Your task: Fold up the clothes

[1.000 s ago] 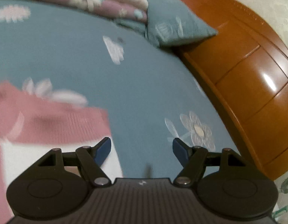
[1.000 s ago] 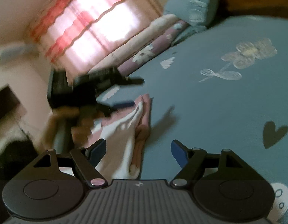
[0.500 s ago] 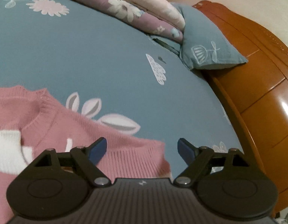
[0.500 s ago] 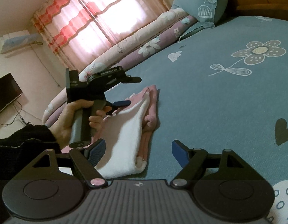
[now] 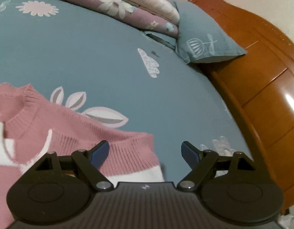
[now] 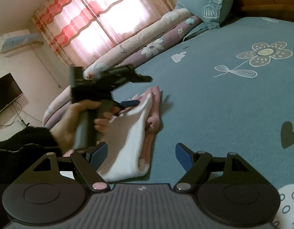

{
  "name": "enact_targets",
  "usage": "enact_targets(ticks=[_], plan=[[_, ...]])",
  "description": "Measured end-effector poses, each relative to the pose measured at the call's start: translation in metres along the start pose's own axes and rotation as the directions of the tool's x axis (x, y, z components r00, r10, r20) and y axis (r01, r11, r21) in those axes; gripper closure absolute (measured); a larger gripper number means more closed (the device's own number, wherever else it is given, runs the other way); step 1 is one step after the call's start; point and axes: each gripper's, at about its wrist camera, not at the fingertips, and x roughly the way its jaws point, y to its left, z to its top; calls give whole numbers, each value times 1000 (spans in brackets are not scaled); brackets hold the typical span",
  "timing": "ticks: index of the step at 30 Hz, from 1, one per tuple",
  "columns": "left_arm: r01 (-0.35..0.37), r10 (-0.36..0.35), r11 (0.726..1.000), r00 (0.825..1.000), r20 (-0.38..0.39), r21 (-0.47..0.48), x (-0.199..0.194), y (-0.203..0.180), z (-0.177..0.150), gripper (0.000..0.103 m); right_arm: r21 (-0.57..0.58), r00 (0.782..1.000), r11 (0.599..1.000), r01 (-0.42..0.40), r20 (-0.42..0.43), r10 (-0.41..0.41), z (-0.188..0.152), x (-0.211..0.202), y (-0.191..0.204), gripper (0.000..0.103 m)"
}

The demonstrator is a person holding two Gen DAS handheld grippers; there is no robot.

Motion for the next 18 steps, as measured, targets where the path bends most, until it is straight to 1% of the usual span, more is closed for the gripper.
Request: enact_targets(ticks=[2, 6, 7, 8, 9, 13, 14, 15, 16, 18], plan=[[-7, 7, 1000, 1000, -8, -14, -3, -5, 3, 20, -8, 1000, 1000, -2, 4, 2, 0, -1, 1, 21], [62, -62, 998, 998, 11, 6, -43, -4, 11, 20, -3, 1000, 1000, -7, 6, 7, -1, -2, 1, 21], [80, -80, 997, 997, -7, -1, -55, 4, 14, 19, -2, 1000, 1000, -5, 6, 5, -1, -2, 1, 21], [99, -100, 995, 994, -34, -14, -66, 14, 16, 15, -2, 1000, 1000, -2, 6, 2, -1, -1, 1, 21], [83, -84, 996, 996, -42, -23, -79, 28, 18, 15, -2, 1000, 1000, 1, 6, -1, -1, -1, 1, 21], [-24, 21, 998, 998, -52, -53, -133, 89, 27, 15, -4, 1000, 1000, 0, 0, 0, -1, 1, 1, 21], [-40, 37, 995, 999, -36, -88, -145, 107, 31, 15, -6, 1000, 1000, 1, -2, -1, -1, 2, 2, 21], [-43, 40, 987, 999, -24, -152, -155, 129, 32, 14, -9, 1000, 1000, 3, -6, -3, -2, 3, 2, 21], [-42, 40, 974, 999, -15, -223, -165, 152, 33, 14, -14, 1000, 1000, 5, -10, -5, -3, 5, 3, 21], [-64, 67, 952, 998, 2, -301, -174, 183, 31, 15, -23, 1000, 1000, 13, -19, -13, -4, 8, 5, 21]])
